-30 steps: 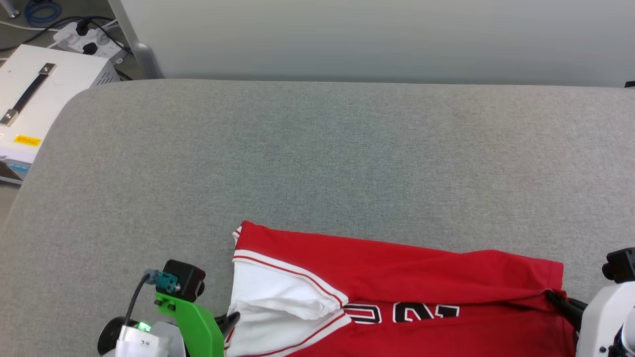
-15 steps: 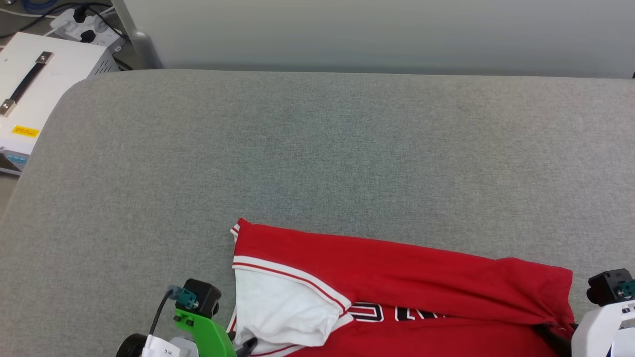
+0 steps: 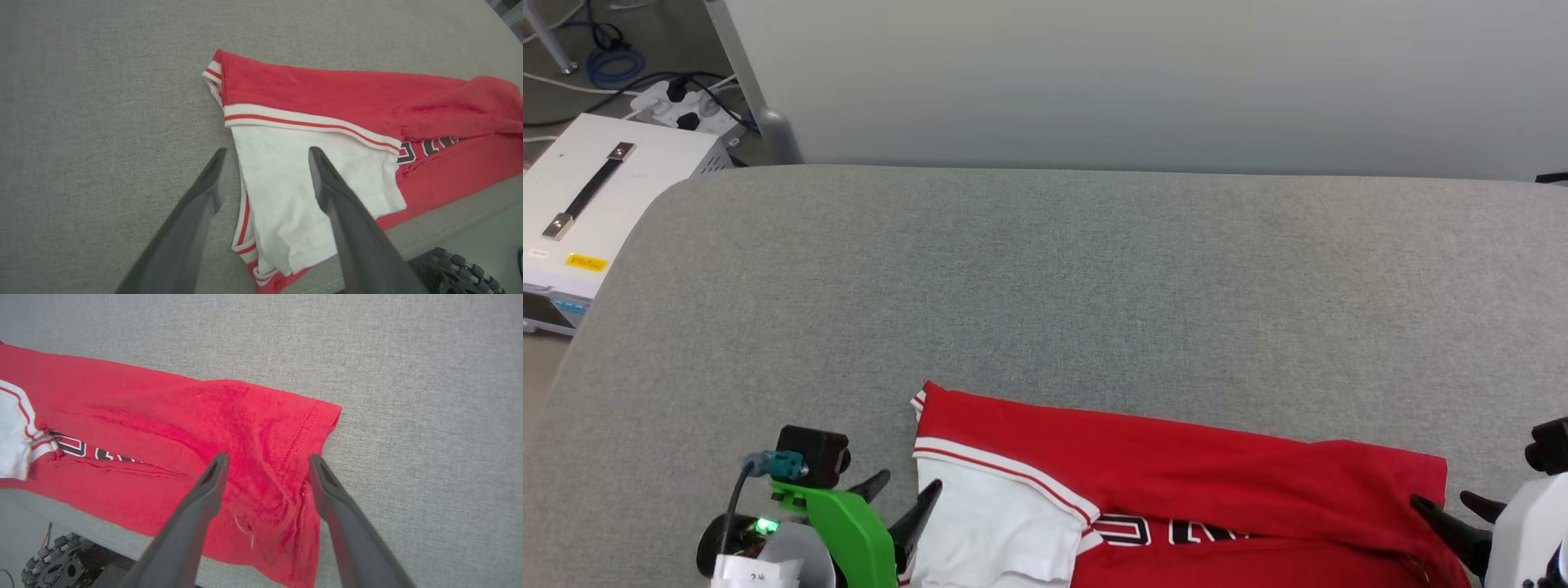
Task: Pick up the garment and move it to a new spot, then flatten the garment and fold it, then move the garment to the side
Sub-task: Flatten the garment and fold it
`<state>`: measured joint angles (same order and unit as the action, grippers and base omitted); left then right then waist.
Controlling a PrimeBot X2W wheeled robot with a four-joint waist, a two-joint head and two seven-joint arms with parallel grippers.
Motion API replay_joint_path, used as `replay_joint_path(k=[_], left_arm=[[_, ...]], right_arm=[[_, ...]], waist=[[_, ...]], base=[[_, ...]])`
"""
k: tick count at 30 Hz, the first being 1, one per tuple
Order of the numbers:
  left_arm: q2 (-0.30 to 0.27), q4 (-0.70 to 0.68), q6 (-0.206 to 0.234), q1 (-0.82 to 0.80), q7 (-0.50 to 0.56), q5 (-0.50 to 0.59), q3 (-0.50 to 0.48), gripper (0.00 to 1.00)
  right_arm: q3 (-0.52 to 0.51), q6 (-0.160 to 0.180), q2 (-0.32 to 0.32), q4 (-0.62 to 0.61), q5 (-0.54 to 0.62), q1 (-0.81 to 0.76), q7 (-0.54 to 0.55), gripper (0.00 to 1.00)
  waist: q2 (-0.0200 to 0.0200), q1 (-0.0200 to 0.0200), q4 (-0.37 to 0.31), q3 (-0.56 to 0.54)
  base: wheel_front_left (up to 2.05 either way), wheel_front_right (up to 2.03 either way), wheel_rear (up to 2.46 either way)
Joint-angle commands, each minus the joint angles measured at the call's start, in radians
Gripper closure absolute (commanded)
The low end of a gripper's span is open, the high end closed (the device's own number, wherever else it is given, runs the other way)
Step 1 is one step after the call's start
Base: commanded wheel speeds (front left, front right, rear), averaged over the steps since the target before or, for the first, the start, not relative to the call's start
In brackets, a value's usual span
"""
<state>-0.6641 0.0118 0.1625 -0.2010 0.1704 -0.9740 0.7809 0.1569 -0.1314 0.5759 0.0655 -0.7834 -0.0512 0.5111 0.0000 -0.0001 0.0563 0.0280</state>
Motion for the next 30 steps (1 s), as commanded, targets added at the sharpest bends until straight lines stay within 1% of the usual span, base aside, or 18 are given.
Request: replay_joint_path(k=[1, 3, 5, 10, 14, 19, 22, 27, 30], left_arm=[[-0.003, -0.010, 0.008, 0.017, -0.027, 0.007, -0.012, 0.00], [0.000, -0.021, 0.025, 0.023, -0.079, 0.017, -0.036, 0.00], [0.008, -0.030, 0.038, 0.026, -0.142, 0.034, -0.059, 0.00], [0.016, -0.040, 0.032, 0.013, -0.295, 0.111, -0.086, 0.00], [0.017, -0.026, 0.031, -0.001, -0.368, 0.160, -0.098, 0.00], [0.023, -0.007, 0.022, -0.003, -0.404, 0.171, -0.123, 0.00], [0.026, 0.004, 0.015, -0.003, -0.408, 0.168, -0.127, 0.00], [0.022, 0.017, 0.009, -0.006, -0.409, 0.163, -0.133, 0.00], [0.021, 0.017, 0.008, -0.015, -0.406, 0.162, -0.134, 0.00]], right_arm=[[-0.024, 0.001, -0.012, -0.007, -0.003, -0.022, 0.022, 0.00], [-0.066, 0.001, -0.028, -0.012, 0.017, -0.037, 0.063, 0.00], [-0.118, 0.001, -0.059, -0.016, 0.041, -0.048, 0.097, 0.00], [-0.228, 0.001, -0.150, -0.017, 0.107, -0.050, 0.165, 0.00], [-0.297, 0.001, -0.226, 0.002, 0.138, -0.031, 0.198, 0.00], [-0.374, 0.001, -0.292, 0.055, 0.187, 0.001, 0.222, 0.00], [-0.401, 0.001, -0.310, 0.093, 0.216, 0.017, 0.221, 0.00], [-0.396, 0.001, -0.334, 0.150, 0.201, 0.027, 0.244, 0.00], [-0.376, 0.001, -0.341, 0.173, 0.185, 0.024, 0.249, 0.00]], waist=[[0.0000, 0.0001, 0.001, -0.010], [0.0000, 0.0001, 0.003, -0.014], [0.0000, 0.0001, 0.004, -0.013], [0.0000, 0.0001, 0.012, 0.011], [0.0000, 0.0001, 0.019, 0.033], [0.0000, 0.0001, 0.032, 0.066], [0.0000, 0.0001, 0.041, 0.081], [0.0000, 0.0001, 0.051, 0.103], [0.0000, 0.0001, 0.056, 0.112]], base=[[0.00, 0.00, 0.00], [0.00, 0.00, 0.00], [0.00, 0.00, 0.00], [0.00, 0.00, 0.00], [0.00, 0.00, 0.00], [0.00, 0.00, 0.00], [0.00, 0.00, 0.00], [0.00, 0.00, 0.00], [0.00, 0.00, 0.00]])
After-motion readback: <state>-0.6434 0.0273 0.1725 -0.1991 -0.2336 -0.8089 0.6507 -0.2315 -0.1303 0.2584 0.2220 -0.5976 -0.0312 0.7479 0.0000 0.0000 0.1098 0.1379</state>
